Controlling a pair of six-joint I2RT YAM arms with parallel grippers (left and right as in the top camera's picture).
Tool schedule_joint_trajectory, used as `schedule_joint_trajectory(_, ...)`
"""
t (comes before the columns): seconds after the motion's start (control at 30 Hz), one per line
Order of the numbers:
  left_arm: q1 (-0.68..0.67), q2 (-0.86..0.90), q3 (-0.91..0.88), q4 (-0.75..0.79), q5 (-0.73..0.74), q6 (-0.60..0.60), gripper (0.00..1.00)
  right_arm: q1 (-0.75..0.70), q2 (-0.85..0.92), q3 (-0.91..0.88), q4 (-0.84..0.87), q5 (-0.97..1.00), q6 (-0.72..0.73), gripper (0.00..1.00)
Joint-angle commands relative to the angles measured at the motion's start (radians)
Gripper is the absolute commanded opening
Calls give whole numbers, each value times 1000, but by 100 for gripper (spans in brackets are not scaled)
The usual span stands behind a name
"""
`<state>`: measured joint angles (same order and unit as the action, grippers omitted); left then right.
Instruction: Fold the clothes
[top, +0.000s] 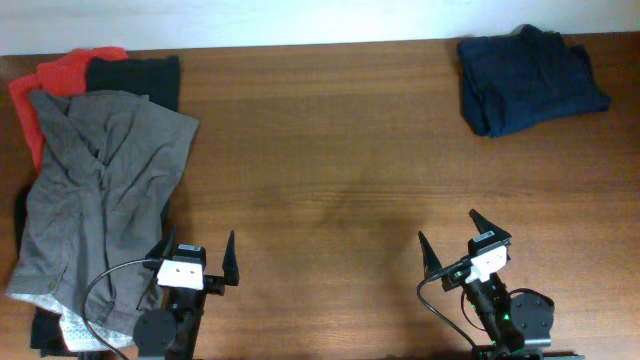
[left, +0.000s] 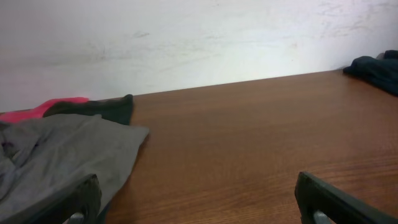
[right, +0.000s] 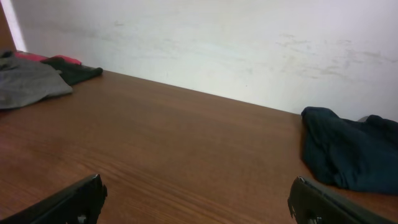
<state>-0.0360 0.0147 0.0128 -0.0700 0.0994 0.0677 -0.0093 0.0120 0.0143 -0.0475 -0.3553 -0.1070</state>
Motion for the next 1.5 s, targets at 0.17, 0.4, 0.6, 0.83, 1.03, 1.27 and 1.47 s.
schedule_joint_trajectory(0.17,6,-8,-3,-6,-11,19,99,9,-8,-9,0,9,8,99)
schedule_joint_trajectory(0.4,6,-8,-3,-6,-11,19,99,9,-8,-9,0,9,8,99)
schedule_joint_trajectory(0.6,6,-8,-3,-6,-11,19,99,9,-8,-9,0,9,8,99)
schedule_joint_trajectory(0.83,6,-8,-3,-6,-11,19,99,9,-8,-9,0,9,8,99)
schedule_joint_trajectory(1.03,6,-8,-3,2,-11,19,99,9,-8,-9,15,8,8,99)
schedule_joint_trajectory(1.27,6,-8,-2,62,-11,11,99,9,-8,-8,76,8,12,99)
schedule_joint_trajectory(1.47,6,65,99,42,-64,10,99,9,32,79,61,-57,12,99)
